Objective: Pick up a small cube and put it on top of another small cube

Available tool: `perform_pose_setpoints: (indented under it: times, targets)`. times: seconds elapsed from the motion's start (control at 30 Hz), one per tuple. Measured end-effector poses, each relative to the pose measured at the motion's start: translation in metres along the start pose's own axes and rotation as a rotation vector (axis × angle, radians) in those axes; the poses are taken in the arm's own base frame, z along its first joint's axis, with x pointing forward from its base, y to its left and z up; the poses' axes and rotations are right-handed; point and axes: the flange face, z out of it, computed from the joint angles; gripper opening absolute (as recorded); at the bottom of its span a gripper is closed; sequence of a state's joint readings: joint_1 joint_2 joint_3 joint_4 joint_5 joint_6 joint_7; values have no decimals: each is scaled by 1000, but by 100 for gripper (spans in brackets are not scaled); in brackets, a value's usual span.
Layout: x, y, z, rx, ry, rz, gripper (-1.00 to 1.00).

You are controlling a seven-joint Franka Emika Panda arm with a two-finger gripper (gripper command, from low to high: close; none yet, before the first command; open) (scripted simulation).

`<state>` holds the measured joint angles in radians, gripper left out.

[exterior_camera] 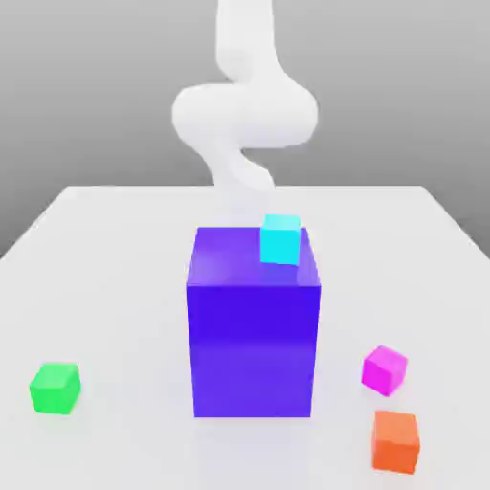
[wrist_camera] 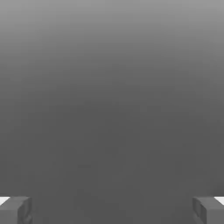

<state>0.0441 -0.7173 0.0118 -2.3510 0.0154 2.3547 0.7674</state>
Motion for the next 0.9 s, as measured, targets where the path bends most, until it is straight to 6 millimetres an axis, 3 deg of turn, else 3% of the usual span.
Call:
perform_pose_setpoints:
  times: [0.1,0.2,0.4,0.53,0.67,0.9]
  targets:
    - [-40,-9,79,-39,-118,-97,0]
    - [-91,-10,145,-77,-224,-192,0]
    - [-211,14,244,-158,-420,-392,0]
    - [-295,50,287,-218,-541,-532,0]
    - [-375,98,310,-276,-653,-684,0]
    - [-415,137,358,-292,-677,-706,0]
